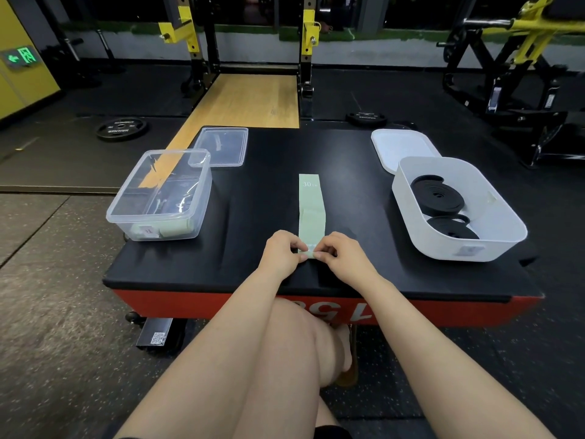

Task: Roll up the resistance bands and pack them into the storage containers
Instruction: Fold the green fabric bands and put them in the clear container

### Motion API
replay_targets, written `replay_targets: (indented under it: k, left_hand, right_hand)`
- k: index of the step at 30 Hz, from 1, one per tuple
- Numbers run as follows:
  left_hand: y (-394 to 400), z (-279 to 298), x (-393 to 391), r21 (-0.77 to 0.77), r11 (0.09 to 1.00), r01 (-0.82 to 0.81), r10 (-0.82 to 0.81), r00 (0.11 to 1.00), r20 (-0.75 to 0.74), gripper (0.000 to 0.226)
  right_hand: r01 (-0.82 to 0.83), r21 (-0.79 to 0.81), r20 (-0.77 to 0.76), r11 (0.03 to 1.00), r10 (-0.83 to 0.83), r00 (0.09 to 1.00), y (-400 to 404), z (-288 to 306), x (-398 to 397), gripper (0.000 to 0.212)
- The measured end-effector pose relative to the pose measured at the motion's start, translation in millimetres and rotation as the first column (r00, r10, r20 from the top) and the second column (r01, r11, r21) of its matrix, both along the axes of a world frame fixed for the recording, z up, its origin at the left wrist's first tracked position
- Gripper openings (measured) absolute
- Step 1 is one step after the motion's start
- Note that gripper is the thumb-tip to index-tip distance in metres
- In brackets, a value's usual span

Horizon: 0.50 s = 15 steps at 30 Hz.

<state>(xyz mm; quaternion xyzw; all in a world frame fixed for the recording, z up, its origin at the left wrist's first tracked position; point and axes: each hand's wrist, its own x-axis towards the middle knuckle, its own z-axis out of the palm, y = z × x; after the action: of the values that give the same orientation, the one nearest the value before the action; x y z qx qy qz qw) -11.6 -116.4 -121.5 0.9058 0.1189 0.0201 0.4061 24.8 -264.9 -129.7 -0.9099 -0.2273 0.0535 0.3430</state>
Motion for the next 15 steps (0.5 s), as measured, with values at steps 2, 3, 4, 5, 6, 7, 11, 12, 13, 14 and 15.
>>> replay_targets:
  k: [2, 3, 4, 5, 6, 7, 11, 12, 13, 14, 15]
  left_hand:
    - [0.5, -0.1, 0.1, 0.004, 1.000, 0.011, -0.011, 1.000, 0.007, 0.021]
    - [0.2, -0.1, 0.4, 0.007, 1.000, 0.013, -0.013, 1.000, 0.006, 0.021]
    - [-0.2, 0.2, 0.4, 0.009, 1.000, 0.011, -0.011, 1.000, 0.002, 0.021]
    - [-1.0, 0.7, 0.8, 0.007, 1.000, 0.003, -0.003, 1.000, -0.003, 0.022]
    - [-1.7, 0.9, 1.1, 0.000, 1.000, -0.008, 0.008, 1.000, -0.005, 0.022]
    - [-2.5, 1.0, 1.4, -0.008, 1.000, -0.018, 0.018, 1.000, -0.005, 0.021]
    - [-5.1, 1.0, 1.4, -0.003, 0.999, -0.037, 0.037, 0.999, -0.004, 0.019]
    - [-5.1, 0.8, 1.1, -0.007, 0.999, -0.041, 0.041, 0.999, -0.004, 0.019]
    - [-5.0, 0.6, 0.8, -0.014, 0.999, -0.045, 0.045, 0.999, -0.009, 0.019]
    - [-4.6, 0.4, 0.3, -0.021, 0.999, -0.049, 0.049, 0.999, -0.018, 0.020]
    - [-4.3, 0.1, 0.0, -0.031, 0.998, -0.053, 0.052, 0.998, -0.028, 0.021]
  right_hand:
    - [-0.004, -0.003, 0.004, 1.000, 0.004, 1.000, -0.4, 0.0, -0.6, 0.010]
    - [-0.006, -0.004, 0.007, 1.000, 0.006, 1.000, -0.4, -0.2, -0.7, 0.010]
    - [-0.007, -0.004, 0.011, 1.000, 0.007, 1.000, -0.3, -0.2, -0.5, 0.010]
    - [-0.007, -0.004, 0.014, 1.000, 0.007, 1.000, -0.1, -0.2, -0.1, 0.011]
    - [-0.003, -0.002, 0.015, 1.000, 0.003, 1.000, 0.2, -0.3, 0.4, 0.010]
    - [0.003, 0.003, 0.015, 1.000, -0.003, 1.000, 0.3, -0.5, 0.5, 0.010]
    - [0.038, 0.038, 0.013, 0.999, -0.038, 0.999, 0.5, -2.3, 1.2, 0.009]
    - [0.042, 0.041, 0.013, 0.998, -0.042, 0.999, 0.9, -2.7, 1.1, 0.008]
    - [0.044, 0.042, 0.016, 0.998, -0.045, 0.999, 1.2, -3.7, 1.0, 0.008]
    - [0.048, 0.046, 0.020, 0.998, -0.049, 0.999, 1.4, -5.1, 0.9, 0.008]
    - [0.055, 0.055, 0.025, 0.997, -0.056, 0.998, 1.5, -6.9, 0.6, 0.008]
